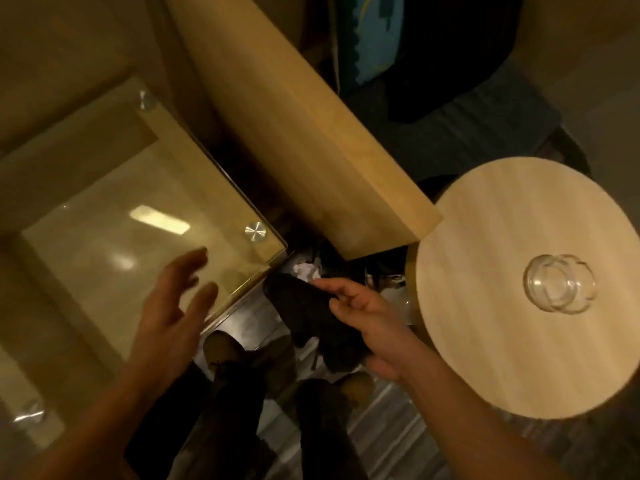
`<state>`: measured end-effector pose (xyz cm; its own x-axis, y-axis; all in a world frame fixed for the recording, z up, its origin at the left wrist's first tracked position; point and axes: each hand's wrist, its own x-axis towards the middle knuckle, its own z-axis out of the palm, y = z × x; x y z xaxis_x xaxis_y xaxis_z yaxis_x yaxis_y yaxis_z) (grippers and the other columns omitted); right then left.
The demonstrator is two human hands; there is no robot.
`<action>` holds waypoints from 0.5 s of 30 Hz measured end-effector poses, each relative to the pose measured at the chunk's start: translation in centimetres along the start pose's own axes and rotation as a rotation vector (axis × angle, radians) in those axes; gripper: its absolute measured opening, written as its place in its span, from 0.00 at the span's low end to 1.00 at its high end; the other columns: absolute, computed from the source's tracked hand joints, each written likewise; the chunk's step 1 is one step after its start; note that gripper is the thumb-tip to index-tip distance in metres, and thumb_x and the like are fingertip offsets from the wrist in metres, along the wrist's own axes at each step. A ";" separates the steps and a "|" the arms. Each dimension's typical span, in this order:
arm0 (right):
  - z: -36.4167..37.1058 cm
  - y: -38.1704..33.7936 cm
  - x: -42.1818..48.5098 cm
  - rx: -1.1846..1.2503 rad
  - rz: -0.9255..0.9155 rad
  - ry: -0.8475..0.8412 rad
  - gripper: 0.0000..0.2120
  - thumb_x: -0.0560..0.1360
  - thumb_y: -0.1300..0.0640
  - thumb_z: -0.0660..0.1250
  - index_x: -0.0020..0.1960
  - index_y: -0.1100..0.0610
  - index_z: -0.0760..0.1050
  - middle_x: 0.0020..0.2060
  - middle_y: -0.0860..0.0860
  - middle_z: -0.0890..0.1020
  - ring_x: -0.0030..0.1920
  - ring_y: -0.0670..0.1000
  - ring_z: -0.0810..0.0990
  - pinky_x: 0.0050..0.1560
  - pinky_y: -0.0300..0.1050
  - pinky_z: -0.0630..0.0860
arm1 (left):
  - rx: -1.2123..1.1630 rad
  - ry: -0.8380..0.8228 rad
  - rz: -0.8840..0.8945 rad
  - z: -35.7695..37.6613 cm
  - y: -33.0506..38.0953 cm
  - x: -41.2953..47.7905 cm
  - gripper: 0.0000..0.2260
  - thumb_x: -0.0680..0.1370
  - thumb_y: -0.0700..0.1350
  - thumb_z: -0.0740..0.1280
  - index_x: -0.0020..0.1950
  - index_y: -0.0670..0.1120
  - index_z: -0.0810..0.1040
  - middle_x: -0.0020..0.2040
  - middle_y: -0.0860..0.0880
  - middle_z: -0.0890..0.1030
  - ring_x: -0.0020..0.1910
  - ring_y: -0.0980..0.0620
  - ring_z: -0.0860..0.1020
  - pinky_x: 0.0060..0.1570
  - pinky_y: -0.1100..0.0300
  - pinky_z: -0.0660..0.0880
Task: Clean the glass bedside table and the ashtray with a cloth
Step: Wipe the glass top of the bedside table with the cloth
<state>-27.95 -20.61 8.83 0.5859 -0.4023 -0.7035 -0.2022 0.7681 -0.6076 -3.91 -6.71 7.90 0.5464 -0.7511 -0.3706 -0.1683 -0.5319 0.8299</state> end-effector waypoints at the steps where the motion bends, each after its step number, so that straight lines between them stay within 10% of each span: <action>1: -0.4 0.1 -1.6 0.068 0.002 0.010 0.14 0.82 0.64 0.61 0.63 0.55 0.80 0.57 0.54 0.86 0.56 0.54 0.85 0.51 0.45 0.82 | -0.114 -0.071 -0.036 1.5 2.0 -2.0 0.24 0.78 0.57 0.64 0.74 0.56 0.73 0.72 0.58 0.76 0.69 0.55 0.77 0.61 0.52 0.77; 5: -3.5 0.9 -7.3 0.318 -0.015 0.033 0.12 0.80 0.60 0.65 0.62 0.60 0.79 0.55 0.59 0.84 0.51 0.56 0.85 0.47 0.47 0.82 | -0.456 -0.398 -0.267 9.0 7.8 -6.6 0.31 0.68 0.64 0.78 0.70 0.59 0.78 0.67 0.52 0.82 0.66 0.50 0.81 0.59 0.46 0.80; 10: -9.6 1.4 -13.9 0.471 -0.097 0.171 0.11 0.79 0.56 0.67 0.56 0.62 0.79 0.47 0.61 0.83 0.43 0.56 0.84 0.40 0.47 0.82 | -0.268 -0.524 -0.166 19.0 13.7 -8.5 0.06 0.79 0.43 0.73 0.55 0.47 0.84 0.49 0.50 0.89 0.51 0.52 0.87 0.45 0.62 0.81; 15: -17.5 2.5 -17.9 0.523 -0.218 0.353 0.23 0.76 0.53 0.71 0.64 0.68 0.74 0.54 0.66 0.82 0.52 0.62 0.82 0.49 0.54 0.82 | -0.077 -0.543 -0.017 28.2 15.8 -8.8 0.07 0.80 0.47 0.72 0.58 0.48 0.83 0.49 0.52 0.87 0.50 0.57 0.86 0.47 0.64 0.82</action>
<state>-52.67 -20.23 13.42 0.2603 -0.6464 -0.7172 0.3509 0.7553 -0.5535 -34.55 -19.53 12.48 0.0427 -0.8472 -0.5296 -0.0909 -0.5312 0.8424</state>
